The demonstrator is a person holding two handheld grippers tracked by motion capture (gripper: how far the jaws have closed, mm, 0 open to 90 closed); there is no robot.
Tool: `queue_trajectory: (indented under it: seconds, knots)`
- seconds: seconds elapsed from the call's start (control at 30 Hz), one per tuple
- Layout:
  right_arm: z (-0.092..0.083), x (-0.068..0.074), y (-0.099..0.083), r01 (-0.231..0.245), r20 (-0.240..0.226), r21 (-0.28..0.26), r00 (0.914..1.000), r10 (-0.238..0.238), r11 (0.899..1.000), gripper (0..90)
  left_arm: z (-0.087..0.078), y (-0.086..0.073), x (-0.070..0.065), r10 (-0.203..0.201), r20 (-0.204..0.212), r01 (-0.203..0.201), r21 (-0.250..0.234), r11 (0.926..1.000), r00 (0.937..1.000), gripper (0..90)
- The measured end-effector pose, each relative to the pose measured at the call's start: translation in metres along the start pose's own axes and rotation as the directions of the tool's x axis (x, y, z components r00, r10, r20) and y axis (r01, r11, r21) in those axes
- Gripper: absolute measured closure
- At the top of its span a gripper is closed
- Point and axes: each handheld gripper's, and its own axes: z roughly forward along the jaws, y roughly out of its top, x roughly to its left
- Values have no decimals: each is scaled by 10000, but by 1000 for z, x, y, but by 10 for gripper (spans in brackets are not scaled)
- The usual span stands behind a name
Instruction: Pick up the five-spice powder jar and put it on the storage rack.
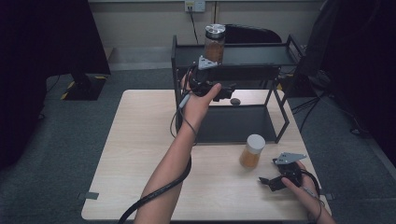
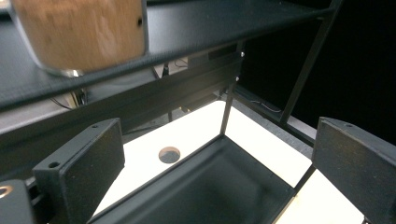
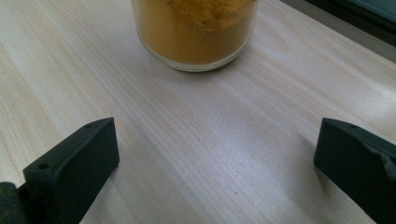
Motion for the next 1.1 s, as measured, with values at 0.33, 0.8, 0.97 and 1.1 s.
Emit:
queue_trajectory:
  seconds: [0.33, 0.8, 0.97, 1.1]
  knots:
    - [0, 0, 0, 0, -1, 0, 10000, 0, 10000, 0, 14, -28, 5, -442, 260, 438, 165, 9989, 9987, 22]
    - [0, 0, 0, 4, -9, -2, 10000, -4, 10000, 0, 26, -58, 11, -837, 280, 823, 476, 9955, 9961, 22]
    - [0, 0, 0, -1, -2, -1, 10000, 1, 10000, 0, 29, -69, 14, -913, 335, 891, 613, 9941, 9953, 22]
    - [0, 0, 0, 2, -1, -1, 10000, -2, 10000, 0, 30, -79, 17, -1029, 312, 1004, 737, 9922, 9942, 22]
